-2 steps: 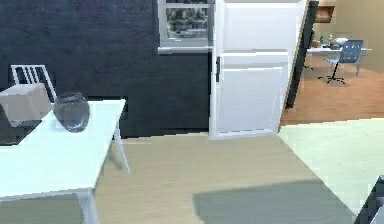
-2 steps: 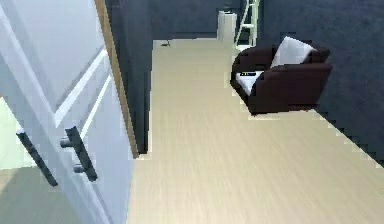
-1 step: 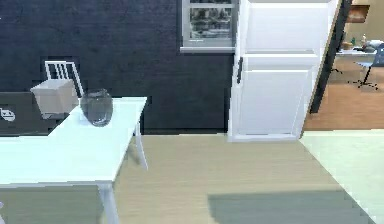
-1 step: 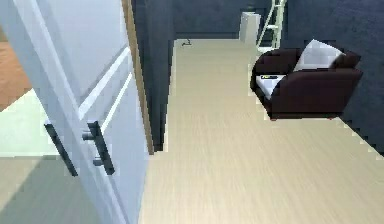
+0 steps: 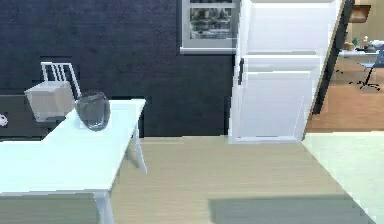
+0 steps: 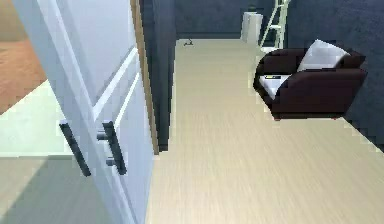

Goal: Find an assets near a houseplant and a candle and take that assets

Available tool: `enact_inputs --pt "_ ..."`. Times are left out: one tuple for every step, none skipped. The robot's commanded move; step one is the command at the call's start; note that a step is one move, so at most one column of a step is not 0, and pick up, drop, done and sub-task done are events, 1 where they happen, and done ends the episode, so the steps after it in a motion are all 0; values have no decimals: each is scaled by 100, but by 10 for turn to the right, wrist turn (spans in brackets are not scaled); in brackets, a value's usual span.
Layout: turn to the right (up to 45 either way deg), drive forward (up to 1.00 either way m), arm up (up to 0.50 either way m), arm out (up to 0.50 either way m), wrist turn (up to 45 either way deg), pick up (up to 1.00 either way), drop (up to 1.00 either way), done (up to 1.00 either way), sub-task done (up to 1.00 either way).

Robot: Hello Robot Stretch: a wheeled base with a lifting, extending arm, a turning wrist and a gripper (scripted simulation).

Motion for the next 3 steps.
enact_inputs --pt "60 0 0 0 0 0 0 0 0" --pt "0 75 0 0 0 0 0 0 0" --pt "450 0 0 0 0 0 0 0 0"
